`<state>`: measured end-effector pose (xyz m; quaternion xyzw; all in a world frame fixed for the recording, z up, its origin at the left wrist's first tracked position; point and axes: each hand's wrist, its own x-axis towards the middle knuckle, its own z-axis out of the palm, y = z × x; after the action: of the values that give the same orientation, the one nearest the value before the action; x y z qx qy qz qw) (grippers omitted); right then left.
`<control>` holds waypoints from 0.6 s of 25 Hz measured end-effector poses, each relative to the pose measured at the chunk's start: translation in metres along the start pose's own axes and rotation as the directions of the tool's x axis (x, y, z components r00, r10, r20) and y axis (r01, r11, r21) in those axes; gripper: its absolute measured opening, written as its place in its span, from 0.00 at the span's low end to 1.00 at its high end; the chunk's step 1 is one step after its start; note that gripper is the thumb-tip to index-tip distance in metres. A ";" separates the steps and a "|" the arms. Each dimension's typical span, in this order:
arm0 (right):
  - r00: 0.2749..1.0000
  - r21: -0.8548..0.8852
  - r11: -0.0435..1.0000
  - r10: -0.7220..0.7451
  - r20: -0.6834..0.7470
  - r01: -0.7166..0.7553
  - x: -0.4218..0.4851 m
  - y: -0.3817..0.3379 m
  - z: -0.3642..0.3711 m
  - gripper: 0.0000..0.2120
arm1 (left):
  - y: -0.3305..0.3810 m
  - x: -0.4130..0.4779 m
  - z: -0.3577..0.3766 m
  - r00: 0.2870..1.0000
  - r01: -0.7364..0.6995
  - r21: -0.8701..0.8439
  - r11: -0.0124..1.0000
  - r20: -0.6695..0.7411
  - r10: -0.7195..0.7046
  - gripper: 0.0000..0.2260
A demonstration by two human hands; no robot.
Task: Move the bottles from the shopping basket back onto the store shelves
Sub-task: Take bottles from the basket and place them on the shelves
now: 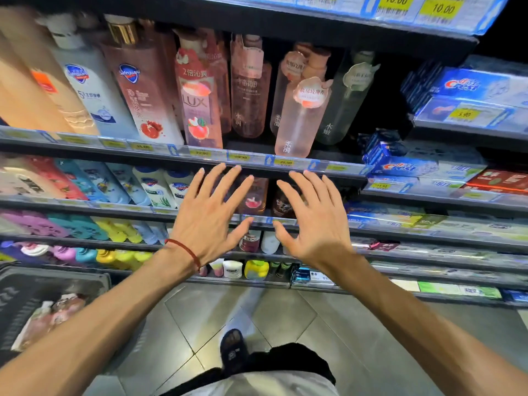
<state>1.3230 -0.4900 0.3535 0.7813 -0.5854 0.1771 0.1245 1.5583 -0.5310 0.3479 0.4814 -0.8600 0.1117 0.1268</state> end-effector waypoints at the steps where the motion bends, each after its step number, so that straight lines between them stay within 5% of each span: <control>1: 0.999 0.001 1.000 -0.028 0.025 0.028 -0.011 -0.002 0.002 0.34 | 0.004 -0.013 -0.003 0.999 0.012 0.022 1.000 0.035 -0.013 0.33; 15: 0.937 0.232 0.924 -0.334 0.098 0.305 -0.118 -0.118 0.011 0.34 | 0.047 -0.252 -0.041 0.863 0.353 0.183 0.918 0.315 -0.394 0.37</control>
<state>1.4077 -0.3584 0.2950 0.8854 -0.4346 0.1626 0.0271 1.6493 -0.2928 0.3010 0.6577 -0.7508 0.0497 -0.0360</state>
